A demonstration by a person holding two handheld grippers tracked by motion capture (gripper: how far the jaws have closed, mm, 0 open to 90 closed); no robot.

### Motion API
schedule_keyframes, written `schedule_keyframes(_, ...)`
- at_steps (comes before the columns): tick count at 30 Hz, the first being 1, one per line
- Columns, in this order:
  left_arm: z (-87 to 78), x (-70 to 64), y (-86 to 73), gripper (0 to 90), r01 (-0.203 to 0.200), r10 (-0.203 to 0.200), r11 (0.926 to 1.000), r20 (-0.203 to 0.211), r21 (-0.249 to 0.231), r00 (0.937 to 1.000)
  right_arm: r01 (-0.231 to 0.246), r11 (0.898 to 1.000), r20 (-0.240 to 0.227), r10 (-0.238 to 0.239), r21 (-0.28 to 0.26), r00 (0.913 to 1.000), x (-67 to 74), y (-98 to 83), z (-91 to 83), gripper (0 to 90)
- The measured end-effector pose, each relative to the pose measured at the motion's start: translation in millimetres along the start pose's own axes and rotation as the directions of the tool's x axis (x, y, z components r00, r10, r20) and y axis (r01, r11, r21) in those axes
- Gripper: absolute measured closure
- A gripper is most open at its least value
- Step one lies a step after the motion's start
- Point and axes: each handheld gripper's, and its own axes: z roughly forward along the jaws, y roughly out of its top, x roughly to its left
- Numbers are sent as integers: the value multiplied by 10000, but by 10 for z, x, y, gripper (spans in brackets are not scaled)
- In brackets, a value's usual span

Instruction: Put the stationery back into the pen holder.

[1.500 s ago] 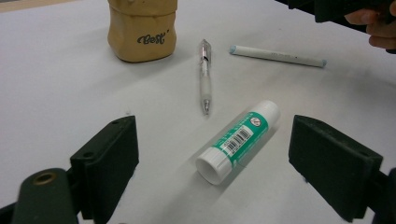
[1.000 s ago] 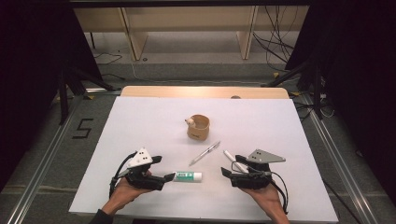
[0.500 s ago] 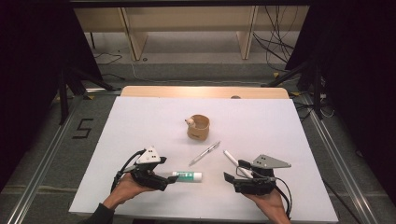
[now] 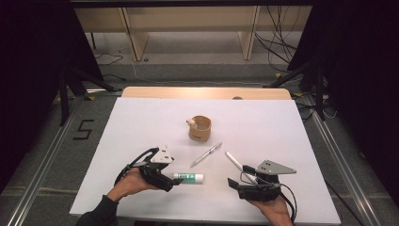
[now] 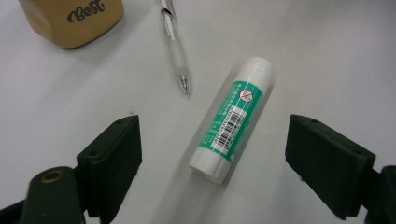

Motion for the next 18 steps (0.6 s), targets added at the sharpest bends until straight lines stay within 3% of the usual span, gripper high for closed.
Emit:
schedule_keyframes(6,128,0,80,188,-498,485,9954,177,820,9987,29,10000,-85,-29,7,10000,44,-23,-20,236)
schedule_keyframes(11,217,-16,133,203,-1034,974,9830,467,1517,9941,74,10000,-121,-74,-14,9999,59,-40,-23,236)
schedule_keyframes(15,266,-7,159,232,-1100,999,9775,643,1798,9929,121,9999,-156,-120,14,9998,62,-48,-26,237)
schedule_keyframes(18,290,6,182,268,-1303,1174,9683,723,2131,9905,113,9999,-165,-113,29,9998,62,-54,-26,237)
